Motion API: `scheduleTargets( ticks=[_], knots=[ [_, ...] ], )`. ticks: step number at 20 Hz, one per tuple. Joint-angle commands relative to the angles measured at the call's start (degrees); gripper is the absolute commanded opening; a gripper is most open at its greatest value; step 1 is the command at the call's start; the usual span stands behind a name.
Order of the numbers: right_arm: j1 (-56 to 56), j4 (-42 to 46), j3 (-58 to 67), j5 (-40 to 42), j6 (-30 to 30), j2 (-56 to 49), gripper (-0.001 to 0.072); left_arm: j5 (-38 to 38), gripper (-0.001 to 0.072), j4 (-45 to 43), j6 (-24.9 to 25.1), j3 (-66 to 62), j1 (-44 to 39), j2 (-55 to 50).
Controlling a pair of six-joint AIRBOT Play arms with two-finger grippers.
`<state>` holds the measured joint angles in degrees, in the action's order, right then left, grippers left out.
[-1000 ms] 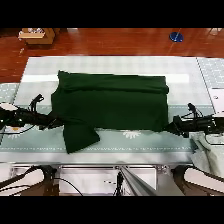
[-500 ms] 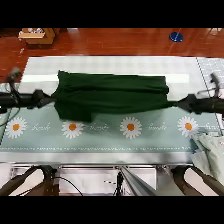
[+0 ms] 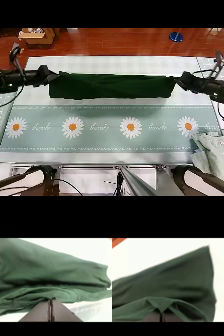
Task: Fold the shirts.
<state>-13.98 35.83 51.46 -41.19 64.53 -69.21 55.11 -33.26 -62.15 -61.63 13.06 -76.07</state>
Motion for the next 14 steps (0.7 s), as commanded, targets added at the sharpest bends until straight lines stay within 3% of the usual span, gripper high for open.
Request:
scheduleTargets(
  ticks=[1, 9, 10, 11, 12, 13, 14],
  knots=[
    [3.1, -0.2, 4.9, 7.8, 0.1, -8.9, 0.0024, -2.0, 0.0022, 0.3, 0.0, -7.3, -0.3, -8.6],
    [3.1, 0.5, 14.2, 8.8, 0.3, -24.1, 0.0025, -1.6, 0.0027, 0.3, 0.0, -14.0, -0.6, -23.2],
    [3.1, 0.6, 14.2, 8.8, 0.3, -24.8, 0.0029, -1.6, 0.0058, 0.3, 0.0, -14.1, -0.6, -24.0],
    [3.1, 0.6, 14.2, 8.8, 0.3, -25.0, 0.0118, -1.6, 0.0077, 0.3, 0.0, -14.1, -0.6, -24.5],
    [3.1, 0.5, 14.2, 8.7, 0.0, -24.9, 0.0257, -1.6, 0.0202, 0.3, 0.0, -14.1, -0.5, -24.6],
    [2.9, 0.7, 14.2, 8.3, -0.4, -24.2, 0.0326, -1.5, 0.0386, 0.3, 0.0, -14.5, -0.1, -24.4],
    [2.2, 1.3, 14.2, 7.4, -1.7, -22.7, 0.0366, -0.3, 0.0476, 0.3, 0.0, -15.4, 0.6, -24.1]
  ],
)
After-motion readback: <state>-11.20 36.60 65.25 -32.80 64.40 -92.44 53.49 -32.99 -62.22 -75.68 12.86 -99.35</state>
